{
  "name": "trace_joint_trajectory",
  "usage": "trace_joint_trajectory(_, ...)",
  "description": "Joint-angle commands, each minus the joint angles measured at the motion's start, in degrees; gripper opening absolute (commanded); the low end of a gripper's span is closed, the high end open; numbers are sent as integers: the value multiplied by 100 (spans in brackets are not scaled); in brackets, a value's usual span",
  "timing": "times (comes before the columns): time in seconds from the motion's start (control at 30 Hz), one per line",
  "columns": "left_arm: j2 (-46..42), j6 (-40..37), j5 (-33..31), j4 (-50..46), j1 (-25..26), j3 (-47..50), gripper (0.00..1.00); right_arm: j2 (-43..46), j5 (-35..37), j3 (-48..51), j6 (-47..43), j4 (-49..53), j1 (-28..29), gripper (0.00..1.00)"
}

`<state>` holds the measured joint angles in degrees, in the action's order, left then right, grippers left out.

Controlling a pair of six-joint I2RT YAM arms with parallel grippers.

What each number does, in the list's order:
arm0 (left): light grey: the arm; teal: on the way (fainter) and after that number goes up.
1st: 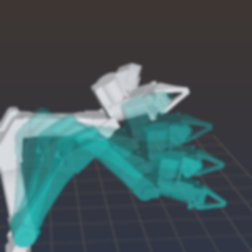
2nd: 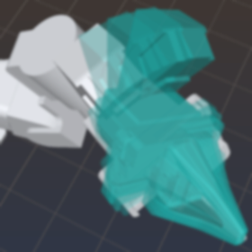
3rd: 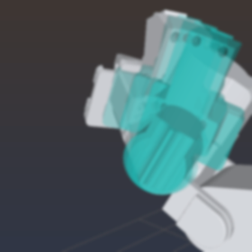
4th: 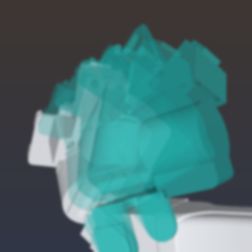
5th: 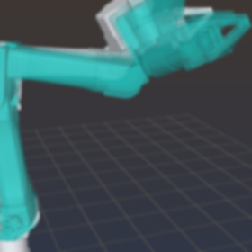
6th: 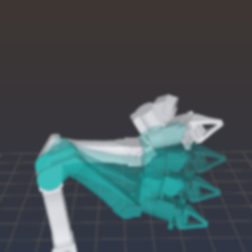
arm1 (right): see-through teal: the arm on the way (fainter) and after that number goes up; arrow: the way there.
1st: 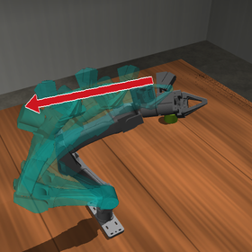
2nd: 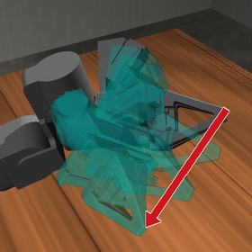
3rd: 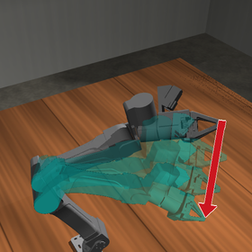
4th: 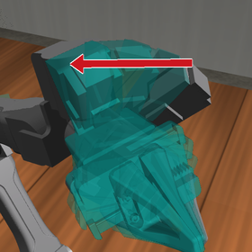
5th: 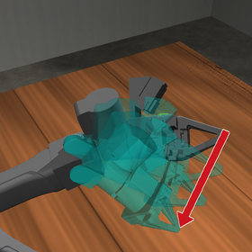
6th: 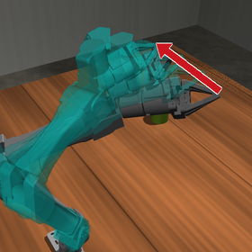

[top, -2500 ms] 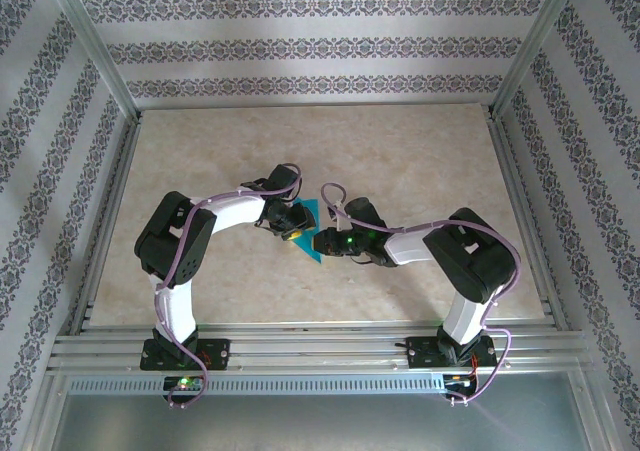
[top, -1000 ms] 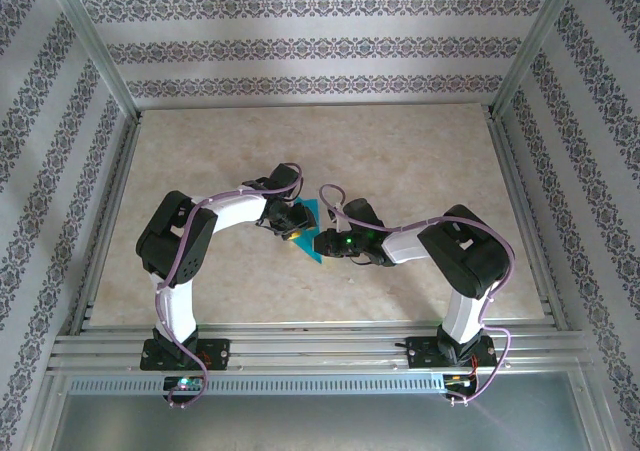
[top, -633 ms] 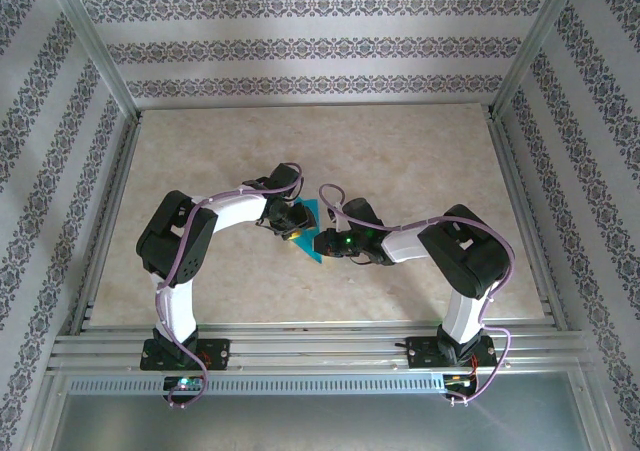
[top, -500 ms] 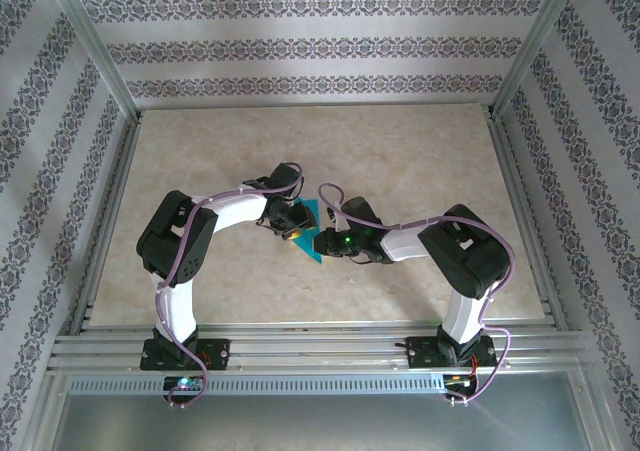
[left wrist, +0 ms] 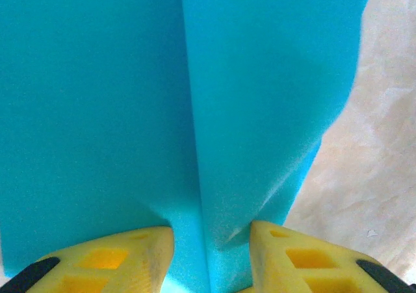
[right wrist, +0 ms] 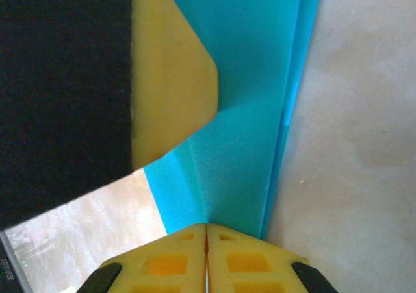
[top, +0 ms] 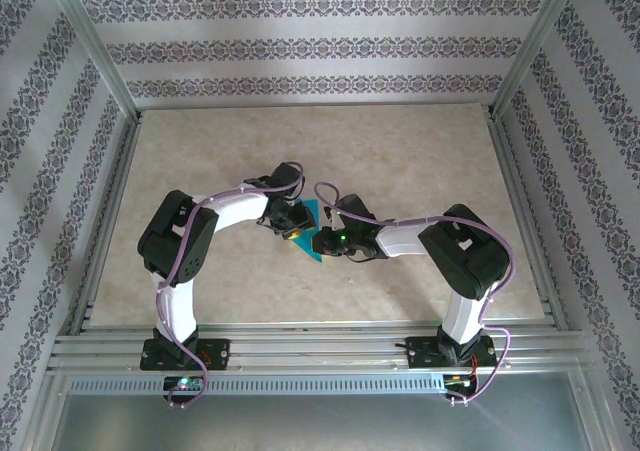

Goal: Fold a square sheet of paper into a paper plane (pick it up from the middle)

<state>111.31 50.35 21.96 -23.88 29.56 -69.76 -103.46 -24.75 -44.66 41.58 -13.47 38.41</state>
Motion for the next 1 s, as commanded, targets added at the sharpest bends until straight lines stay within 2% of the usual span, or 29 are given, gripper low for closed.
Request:
trace_joint_trajectory(0.0, 462, -281, -615, -920, 42, 105, 42, -275, 519, -6, -194, 897, 105, 10)
trace_joint_trajectory(0.27, 23, -289, -115, -767, -121, -78, 44, -306, 783, -113, -301, 1339, 193, 10)
trace_joint_trajectory(0.43, -593, -193, 157, -407, -559, 283, 45, -280, 753, -104, -361, 1348, 202, 9)
trace_joint_trajectory(0.53, -982, -208, 665, 393, -824, 701, 44, -294, 740, -116, -379, 1354, 208, 9)
trace_joint_trajectory(0.63, -1272, -324, 1114, 1325, -877, 1081, 43, -337, 718, -152, -379, 1412, 203, 9)
trace_joint_trajectory(0.8, -1511, -267, 1567, 2673, -768, 1742, 32, -363, 743, -233, -370, 1618, 202, 8)
trace_joint_trajectory(0.97, -1174, -219, 1655, 2980, -551, 1812, 17, -442, 750, -322, -361, 1788, 202, 8)
